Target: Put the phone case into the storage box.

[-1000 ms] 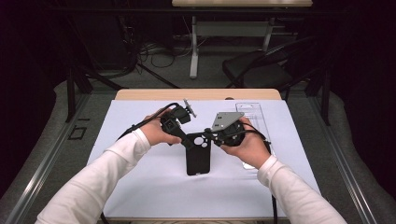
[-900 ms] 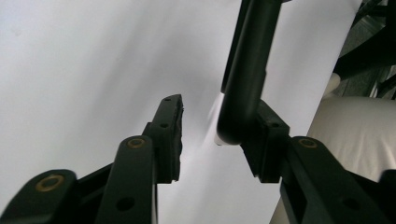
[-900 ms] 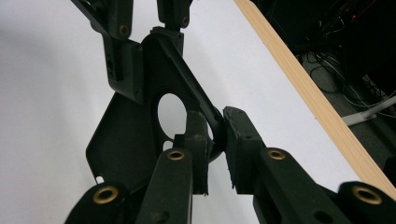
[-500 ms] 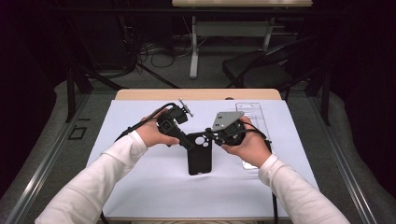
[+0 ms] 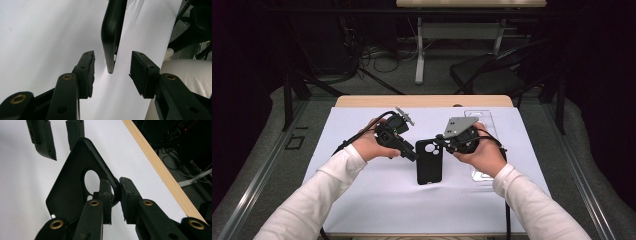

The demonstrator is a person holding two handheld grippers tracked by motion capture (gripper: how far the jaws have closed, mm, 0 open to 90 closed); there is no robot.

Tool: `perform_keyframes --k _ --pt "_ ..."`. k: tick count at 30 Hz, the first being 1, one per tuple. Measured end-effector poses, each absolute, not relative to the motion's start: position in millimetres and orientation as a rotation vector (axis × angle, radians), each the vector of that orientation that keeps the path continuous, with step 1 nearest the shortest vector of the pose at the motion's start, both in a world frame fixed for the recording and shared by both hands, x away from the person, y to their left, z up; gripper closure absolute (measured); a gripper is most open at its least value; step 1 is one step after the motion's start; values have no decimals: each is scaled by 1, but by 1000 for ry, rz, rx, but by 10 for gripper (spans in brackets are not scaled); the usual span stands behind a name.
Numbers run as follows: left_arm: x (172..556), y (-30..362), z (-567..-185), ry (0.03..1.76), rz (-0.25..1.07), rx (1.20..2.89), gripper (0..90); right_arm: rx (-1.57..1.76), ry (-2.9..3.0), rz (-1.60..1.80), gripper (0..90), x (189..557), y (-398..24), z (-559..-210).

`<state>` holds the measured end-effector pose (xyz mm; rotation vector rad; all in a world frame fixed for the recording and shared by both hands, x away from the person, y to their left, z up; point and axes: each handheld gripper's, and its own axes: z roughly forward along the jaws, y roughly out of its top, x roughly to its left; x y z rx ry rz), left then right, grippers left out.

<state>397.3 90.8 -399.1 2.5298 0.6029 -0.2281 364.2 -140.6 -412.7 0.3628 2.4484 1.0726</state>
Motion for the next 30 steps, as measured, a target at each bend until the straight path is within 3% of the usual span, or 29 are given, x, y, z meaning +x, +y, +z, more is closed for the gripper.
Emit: perform_keyframes --k 6,13,20,30 --pt "395 98 -401 618 -192 2510 540 355 2441 1069 804 366 -143 -411" --pt "391 107 -405 630 -126 2469 456 343 2442 1056 804 369 -146 -408" --pt "390 118 -404 607 39 2393 400 318 2434 1073 804 373 -151 -404" --pt "383 128 -414 665 61 2287 359 271 2407 1123 803 382 -164 -404"
